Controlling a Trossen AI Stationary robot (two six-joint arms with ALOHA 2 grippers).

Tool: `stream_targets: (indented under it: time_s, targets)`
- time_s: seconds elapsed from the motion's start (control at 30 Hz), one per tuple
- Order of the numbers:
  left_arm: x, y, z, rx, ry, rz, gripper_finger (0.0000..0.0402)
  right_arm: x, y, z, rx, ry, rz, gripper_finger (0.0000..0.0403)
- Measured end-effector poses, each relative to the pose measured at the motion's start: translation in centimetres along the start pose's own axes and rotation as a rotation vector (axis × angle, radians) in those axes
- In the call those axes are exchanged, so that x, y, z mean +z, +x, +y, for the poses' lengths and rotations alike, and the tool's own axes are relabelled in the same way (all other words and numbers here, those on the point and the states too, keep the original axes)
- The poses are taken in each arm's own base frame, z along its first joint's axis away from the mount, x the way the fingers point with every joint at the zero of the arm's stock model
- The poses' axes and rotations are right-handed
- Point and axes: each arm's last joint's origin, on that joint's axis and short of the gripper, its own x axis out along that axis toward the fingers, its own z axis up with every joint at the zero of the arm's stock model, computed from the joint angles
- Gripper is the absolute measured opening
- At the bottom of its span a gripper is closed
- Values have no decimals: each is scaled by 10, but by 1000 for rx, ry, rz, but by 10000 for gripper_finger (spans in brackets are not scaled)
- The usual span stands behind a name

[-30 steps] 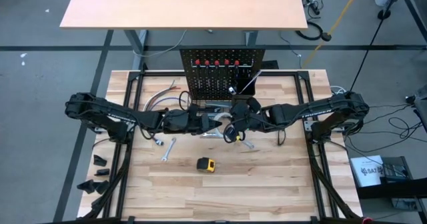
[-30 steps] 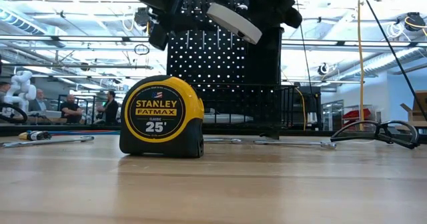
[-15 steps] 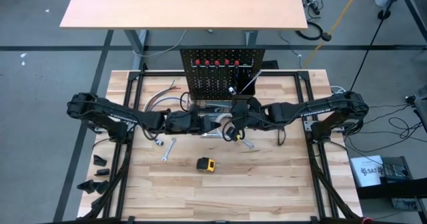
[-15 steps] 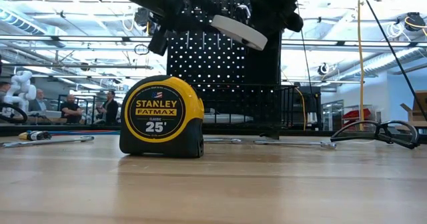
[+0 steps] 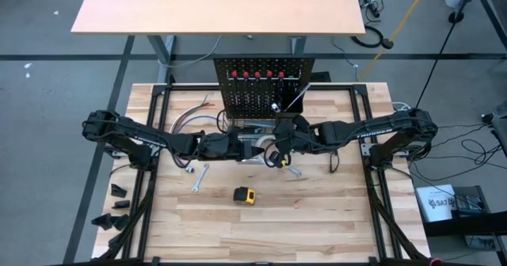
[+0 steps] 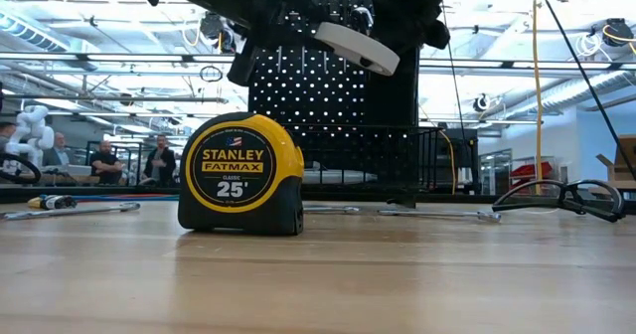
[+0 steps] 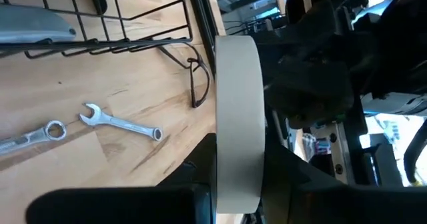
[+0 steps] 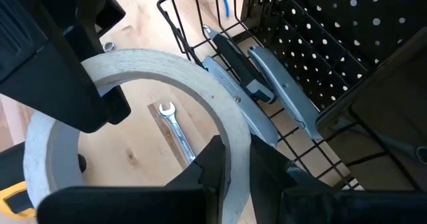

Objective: Hang tools onto peg board
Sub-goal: Put the masking tape into the pegboard basket

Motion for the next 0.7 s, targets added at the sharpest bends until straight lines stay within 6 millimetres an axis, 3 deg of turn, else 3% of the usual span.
stream_targets:
  time_s: [0.2, 0.43, 0.57, 0.7]
  targets:
    - [0, 0, 0, 0, 43, 5, 66, 0, 0, 0, 13, -42, 8, 48]
    - [2, -4, -1, -6, 120, 24, 66, 3, -8, 0, 121, -62, 41, 153]
    - [10, -13, -6, -18, 167, 41, 66, 5, -24, -5, 243, -64, 79, 204]
    - [23, -30, -11, -5, 258, 22, 66, 3, -56, -16, 370, -68, 139, 235]
